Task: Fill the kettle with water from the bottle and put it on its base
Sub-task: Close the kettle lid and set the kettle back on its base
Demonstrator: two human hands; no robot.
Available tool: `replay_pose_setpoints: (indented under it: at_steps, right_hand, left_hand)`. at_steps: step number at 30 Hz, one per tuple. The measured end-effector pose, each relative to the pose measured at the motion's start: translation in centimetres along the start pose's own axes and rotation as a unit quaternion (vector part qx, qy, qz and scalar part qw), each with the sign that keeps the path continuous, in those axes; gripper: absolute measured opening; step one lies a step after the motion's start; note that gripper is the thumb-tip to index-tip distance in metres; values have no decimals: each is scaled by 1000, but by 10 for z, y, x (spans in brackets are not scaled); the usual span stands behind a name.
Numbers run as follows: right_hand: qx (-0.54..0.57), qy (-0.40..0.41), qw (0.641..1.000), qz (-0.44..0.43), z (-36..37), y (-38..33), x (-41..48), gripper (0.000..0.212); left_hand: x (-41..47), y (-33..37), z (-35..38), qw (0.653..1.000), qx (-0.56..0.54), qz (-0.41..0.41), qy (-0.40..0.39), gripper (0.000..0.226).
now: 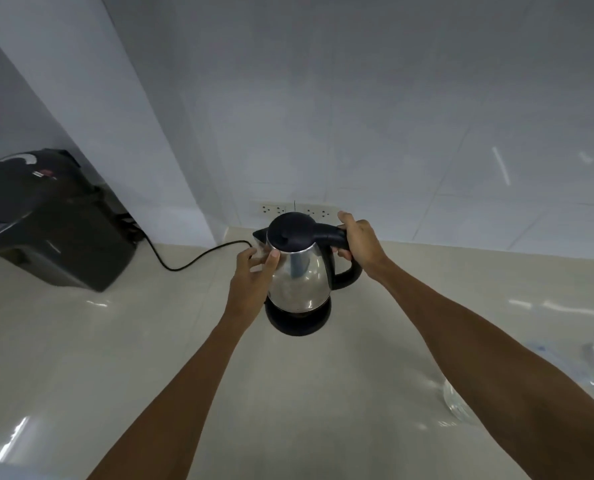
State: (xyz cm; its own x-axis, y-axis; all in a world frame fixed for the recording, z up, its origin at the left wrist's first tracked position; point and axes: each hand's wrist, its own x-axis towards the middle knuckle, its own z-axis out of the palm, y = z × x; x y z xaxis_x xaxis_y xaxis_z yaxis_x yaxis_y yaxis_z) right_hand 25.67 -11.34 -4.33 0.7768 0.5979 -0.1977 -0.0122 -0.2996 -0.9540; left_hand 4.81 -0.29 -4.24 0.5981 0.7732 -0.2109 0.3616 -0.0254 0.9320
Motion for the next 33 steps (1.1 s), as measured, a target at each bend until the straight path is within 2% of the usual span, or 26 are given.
replay_pose_setpoints:
  at_steps: [10, 12, 15, 19, 24, 26, 29, 31, 33]
  right_hand:
    - [-31, -62, 997, -22, 0, 5, 8, 75]
    - [-36, -66, 997, -30, -2, 6, 4, 73]
    - [-34, -59, 997, -30, -6, 7, -4, 69]
    - [-22, -25, 999, -26, -9, 17, -22, 71]
    - [10, 67, 998, -16, 6, 25, -38, 64]
    - [22, 86, 996, -9, 11, 23, -39, 60]
    - [23, 70, 997, -13, 12, 19, -39, 62]
    - [9, 54, 998, -19, 7, 20, -38, 63]
    - [-19, 43, 999, -21, 3, 22, -36, 65]
  left_hand:
    - [0, -13, -12, 999, 27, 13, -10, 89]
    - [-3, -13, -13, 999, 30, 19, -21, 80]
    - [-7, -10, -12, 998, 41, 37, -38, 44]
    - [-7, -5, -11, 995, 38, 61, -74, 36]
    - [6, 1, -16, 993, 26, 64, -99, 26]
    - [10, 1, -20, 992, 15, 56, -109, 31]
    - [13, -6, -27, 992, -4, 39, -118, 41]
    - [15, -14, -28, 991, -10, 26, -130, 73]
    - [15, -17, -28, 991, 3, 24, -133, 85]
